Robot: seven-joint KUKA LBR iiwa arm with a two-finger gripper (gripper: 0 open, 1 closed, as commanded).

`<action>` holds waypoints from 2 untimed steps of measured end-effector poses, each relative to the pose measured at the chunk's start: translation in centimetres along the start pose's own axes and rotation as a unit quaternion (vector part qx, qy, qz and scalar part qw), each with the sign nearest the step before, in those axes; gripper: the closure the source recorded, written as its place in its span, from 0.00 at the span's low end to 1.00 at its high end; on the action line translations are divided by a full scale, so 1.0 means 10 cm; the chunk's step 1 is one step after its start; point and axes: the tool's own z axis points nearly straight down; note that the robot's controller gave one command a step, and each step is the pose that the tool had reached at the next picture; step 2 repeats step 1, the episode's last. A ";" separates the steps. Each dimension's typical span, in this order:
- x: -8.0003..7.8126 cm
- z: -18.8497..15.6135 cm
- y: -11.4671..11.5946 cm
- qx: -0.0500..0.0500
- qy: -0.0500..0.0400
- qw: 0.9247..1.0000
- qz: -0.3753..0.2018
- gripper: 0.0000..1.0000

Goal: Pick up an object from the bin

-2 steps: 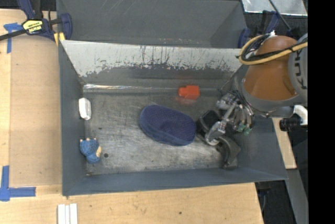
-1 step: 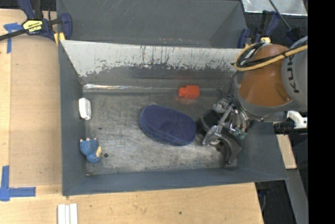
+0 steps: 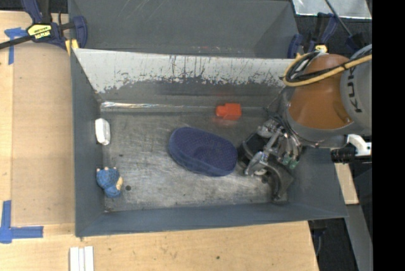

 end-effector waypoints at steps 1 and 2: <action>-0.10 -1.23 -0.18 0.001 -0.002 1.000 0.003 1.00; -0.10 -1.23 -0.18 0.001 -0.002 1.000 0.003 1.00</action>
Offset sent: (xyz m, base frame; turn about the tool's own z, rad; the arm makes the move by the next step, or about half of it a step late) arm -0.0003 -0.0200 0.1210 0.0071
